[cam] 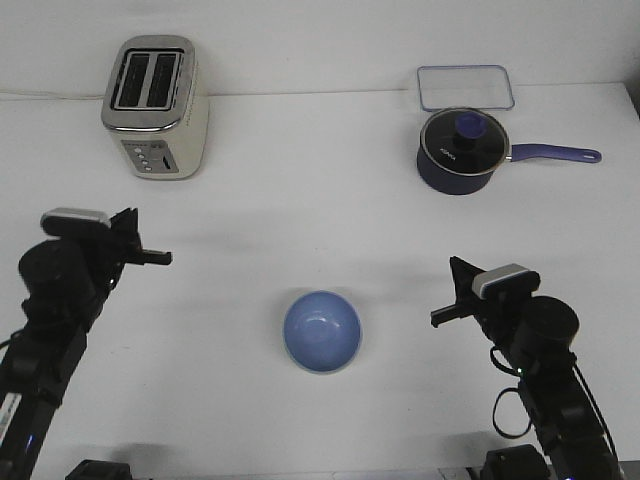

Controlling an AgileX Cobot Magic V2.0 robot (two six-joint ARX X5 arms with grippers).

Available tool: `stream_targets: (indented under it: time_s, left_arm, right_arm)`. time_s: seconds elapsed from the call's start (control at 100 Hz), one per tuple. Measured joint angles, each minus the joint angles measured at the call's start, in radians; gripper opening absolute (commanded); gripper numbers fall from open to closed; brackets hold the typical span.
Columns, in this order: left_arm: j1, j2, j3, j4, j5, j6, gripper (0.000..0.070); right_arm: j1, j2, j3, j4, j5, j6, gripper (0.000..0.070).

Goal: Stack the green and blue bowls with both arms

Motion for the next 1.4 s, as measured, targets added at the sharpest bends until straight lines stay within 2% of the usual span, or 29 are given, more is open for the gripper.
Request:
stream_targets:
  time_s: [0.18, 0.24, 0.34, 0.45, 0.59, 1.21, 1.4]
  left_arm:
    - [0.093, -0.287, -0.399, 0.382, 0.022, 0.008, 0.0011]
    - [0.109, -0.351, -0.505, 0.441, 0.022, 0.0, 0.0012]
    - [0.124, -0.4, -0.613, 0.42, 0.022, -0.018, 0.0012]
    - [0.126, -0.39, -0.623, 0.424, 0.023, -0.03, 0.0015]
    - [0.126, -0.404, -0.61, 0.484, 0.023, -0.041, 0.0015]
    - [0.126, -0.407, -0.61, 0.473, 0.014, -0.042, 0.0013]
    - [0.126, -0.527, -0.635, 0.337, 0.013, -0.035, 0.0013]
  right_arm:
    - [0.0, -0.207, -0.099, 0.018, 0.094, -0.009, 0.0]
    - [0.0, -0.278, -0.138, 0.042, 0.124, -0.012, 0.0]
    - [0.0, -0.37, -0.174, 0.083, 0.187, -0.02, 0.0]
    - [0.0, -0.378, -0.174, 0.087, 0.237, -0.02, 0.0]
    - [0.0, -0.375, -0.175, 0.076, 0.235, -0.021, 0.0]
    - [0.0, -0.375, -0.175, 0.081, 0.232, -0.021, 0.0]
    - [0.0, -0.375, -0.175, 0.081, 0.233, -0.021, 0.0]
